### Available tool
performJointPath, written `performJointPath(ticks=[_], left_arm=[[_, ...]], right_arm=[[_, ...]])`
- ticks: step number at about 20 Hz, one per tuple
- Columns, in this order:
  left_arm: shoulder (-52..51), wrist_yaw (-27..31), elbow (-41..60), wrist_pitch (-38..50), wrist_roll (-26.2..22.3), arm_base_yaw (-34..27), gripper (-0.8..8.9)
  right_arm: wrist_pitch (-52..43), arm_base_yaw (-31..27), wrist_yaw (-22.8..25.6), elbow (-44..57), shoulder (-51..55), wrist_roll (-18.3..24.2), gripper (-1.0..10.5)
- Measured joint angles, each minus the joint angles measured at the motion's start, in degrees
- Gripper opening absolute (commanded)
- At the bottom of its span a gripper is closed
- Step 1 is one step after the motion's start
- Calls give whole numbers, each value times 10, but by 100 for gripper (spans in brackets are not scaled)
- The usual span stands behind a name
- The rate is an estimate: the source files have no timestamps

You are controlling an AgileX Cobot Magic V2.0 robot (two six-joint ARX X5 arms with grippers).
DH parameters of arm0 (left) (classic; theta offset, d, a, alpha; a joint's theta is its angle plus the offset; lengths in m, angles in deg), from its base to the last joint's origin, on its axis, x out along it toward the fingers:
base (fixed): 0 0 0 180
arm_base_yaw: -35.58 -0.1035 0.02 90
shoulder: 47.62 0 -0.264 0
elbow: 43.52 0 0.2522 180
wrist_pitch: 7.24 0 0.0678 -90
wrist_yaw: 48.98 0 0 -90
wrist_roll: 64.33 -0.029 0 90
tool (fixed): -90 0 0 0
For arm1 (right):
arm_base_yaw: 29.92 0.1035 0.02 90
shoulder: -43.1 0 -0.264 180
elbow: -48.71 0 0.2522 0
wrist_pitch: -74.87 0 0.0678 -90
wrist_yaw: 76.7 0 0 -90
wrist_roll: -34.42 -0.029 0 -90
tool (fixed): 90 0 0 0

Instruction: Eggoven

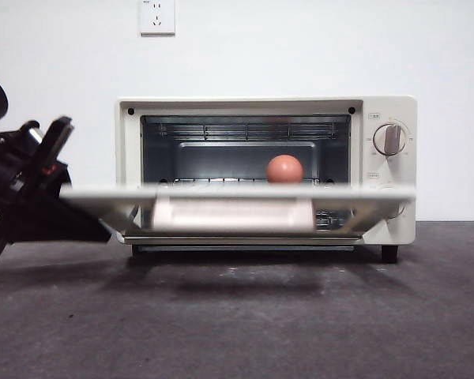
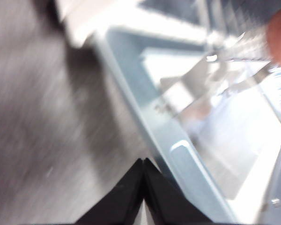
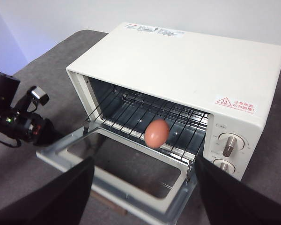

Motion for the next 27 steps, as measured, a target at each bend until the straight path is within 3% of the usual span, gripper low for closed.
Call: performJointPath(ticks=[4, 9, 11, 19, 22, 27], left_arm=[[0, -33, -1, 130, 66, -3, 5], [0, -8, -3, 276, 155, -4, 5], [0, -7, -4, 292, 173, -5, 5], [-61, 4, -4, 253, 186, 3, 6], [-117, 28, -4, 207, 182, 13, 6], [-229, 115, -4, 65, 131, 42, 6]], right_arm=[[0, 0, 0, 0, 0, 0, 349], [0, 0, 0, 0, 0, -2, 349], [0, 0, 0, 0, 0, -2, 349], [5, 0, 0, 0, 0, -2, 349], [9, 0, 0, 0, -2, -2, 349], [20, 0, 0, 0, -7, -2, 349]])
